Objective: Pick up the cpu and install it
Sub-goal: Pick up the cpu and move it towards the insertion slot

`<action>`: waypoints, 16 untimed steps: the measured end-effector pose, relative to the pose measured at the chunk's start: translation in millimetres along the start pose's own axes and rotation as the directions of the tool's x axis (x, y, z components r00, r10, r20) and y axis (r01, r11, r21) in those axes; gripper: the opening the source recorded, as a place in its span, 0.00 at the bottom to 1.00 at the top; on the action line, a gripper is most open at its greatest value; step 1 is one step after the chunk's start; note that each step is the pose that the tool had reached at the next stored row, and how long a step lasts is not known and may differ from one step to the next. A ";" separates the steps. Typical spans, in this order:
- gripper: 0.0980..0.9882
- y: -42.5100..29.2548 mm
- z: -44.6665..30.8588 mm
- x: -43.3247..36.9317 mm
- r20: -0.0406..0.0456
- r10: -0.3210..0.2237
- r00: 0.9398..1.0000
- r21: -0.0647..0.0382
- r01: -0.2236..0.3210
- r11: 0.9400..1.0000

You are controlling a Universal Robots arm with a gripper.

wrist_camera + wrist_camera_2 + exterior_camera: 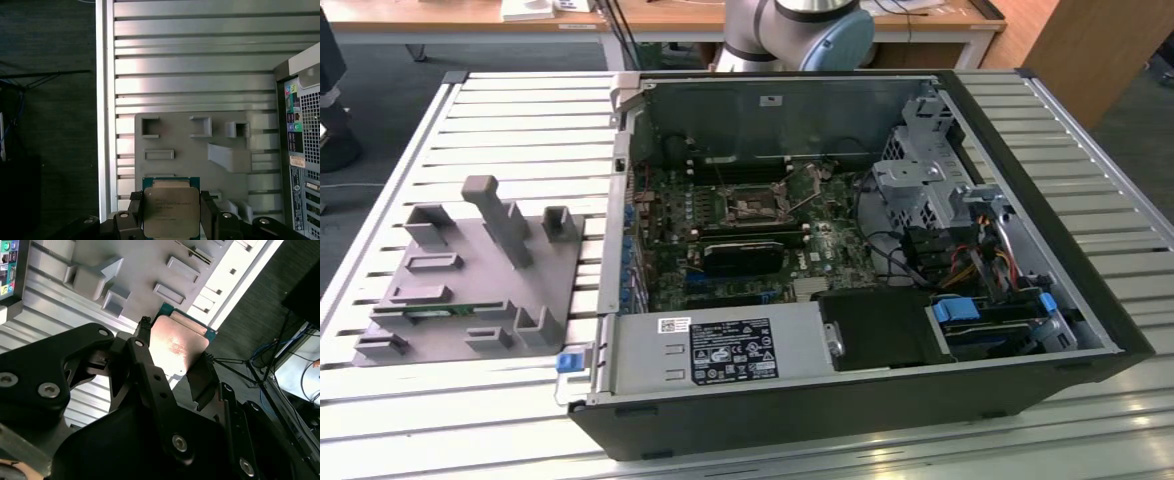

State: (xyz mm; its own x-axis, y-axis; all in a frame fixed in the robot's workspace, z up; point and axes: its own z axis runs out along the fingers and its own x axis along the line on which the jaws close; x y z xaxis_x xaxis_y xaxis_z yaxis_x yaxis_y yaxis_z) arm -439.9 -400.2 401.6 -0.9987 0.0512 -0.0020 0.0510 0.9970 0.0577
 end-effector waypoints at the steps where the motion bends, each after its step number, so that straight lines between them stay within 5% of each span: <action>1: 0.50 0.1 0.0 -1.3 0.000 0.000 1.000 0.000 0.000 1.000; 16: 0.50 1.1 0.1 -19.9 0.000 0.000 1.000 0.000 0.000 1.000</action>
State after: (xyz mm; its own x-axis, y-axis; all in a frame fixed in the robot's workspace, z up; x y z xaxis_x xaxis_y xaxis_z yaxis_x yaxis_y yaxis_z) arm -420.0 -400.1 401.6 -0.9987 0.0512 -0.0020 0.0510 0.9970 0.0577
